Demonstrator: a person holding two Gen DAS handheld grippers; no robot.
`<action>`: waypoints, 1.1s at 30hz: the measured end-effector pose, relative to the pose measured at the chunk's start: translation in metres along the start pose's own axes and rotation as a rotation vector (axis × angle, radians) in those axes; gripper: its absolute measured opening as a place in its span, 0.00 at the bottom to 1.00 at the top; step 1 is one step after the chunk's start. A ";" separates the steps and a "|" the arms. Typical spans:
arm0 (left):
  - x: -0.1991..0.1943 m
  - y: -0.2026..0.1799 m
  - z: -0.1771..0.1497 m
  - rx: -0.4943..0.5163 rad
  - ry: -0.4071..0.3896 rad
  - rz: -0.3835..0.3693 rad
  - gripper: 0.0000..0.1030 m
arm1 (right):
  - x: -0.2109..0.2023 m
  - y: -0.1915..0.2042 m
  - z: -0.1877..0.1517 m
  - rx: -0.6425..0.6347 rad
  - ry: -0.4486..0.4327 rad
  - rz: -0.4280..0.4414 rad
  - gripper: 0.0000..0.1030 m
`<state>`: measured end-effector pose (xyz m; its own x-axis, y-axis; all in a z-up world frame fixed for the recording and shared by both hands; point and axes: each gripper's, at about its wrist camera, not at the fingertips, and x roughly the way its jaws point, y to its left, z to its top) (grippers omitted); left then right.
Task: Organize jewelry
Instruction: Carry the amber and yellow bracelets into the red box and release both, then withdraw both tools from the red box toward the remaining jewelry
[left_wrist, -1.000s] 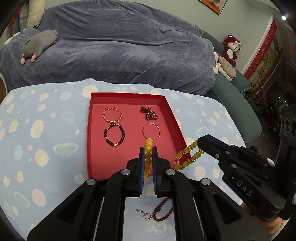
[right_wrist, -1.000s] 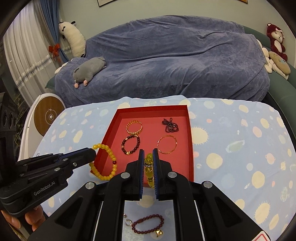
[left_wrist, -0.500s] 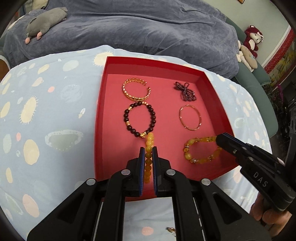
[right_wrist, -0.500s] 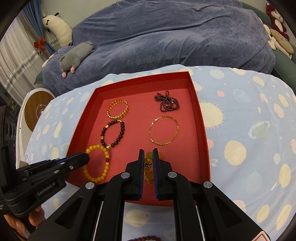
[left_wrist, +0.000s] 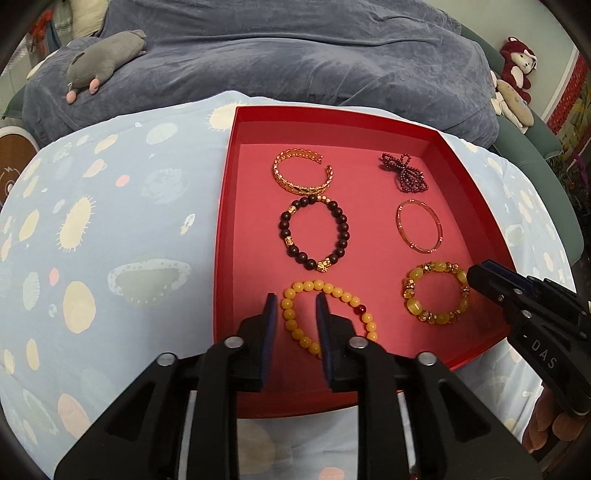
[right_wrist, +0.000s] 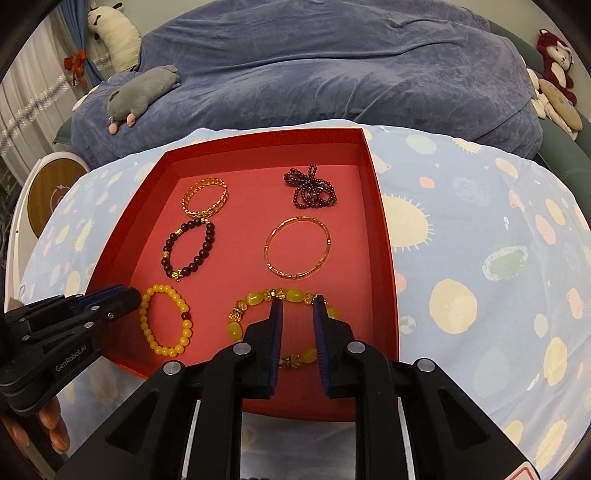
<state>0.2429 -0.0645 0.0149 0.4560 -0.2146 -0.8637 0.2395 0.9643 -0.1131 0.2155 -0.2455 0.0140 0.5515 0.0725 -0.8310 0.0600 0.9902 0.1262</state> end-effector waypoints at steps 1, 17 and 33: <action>-0.002 -0.001 0.000 -0.001 -0.011 0.002 0.31 | -0.002 0.000 0.000 0.001 -0.006 0.003 0.22; -0.035 -0.005 -0.011 -0.002 -0.054 0.018 0.35 | -0.044 0.005 -0.016 0.009 -0.050 0.005 0.26; -0.080 -0.013 -0.070 0.016 -0.063 0.012 0.35 | -0.090 -0.007 -0.094 0.074 -0.013 -0.012 0.26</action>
<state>0.1431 -0.0491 0.0515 0.5121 -0.2125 -0.8322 0.2472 0.9644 -0.0941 0.0874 -0.2474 0.0368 0.5610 0.0588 -0.8257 0.1277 0.9794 0.1564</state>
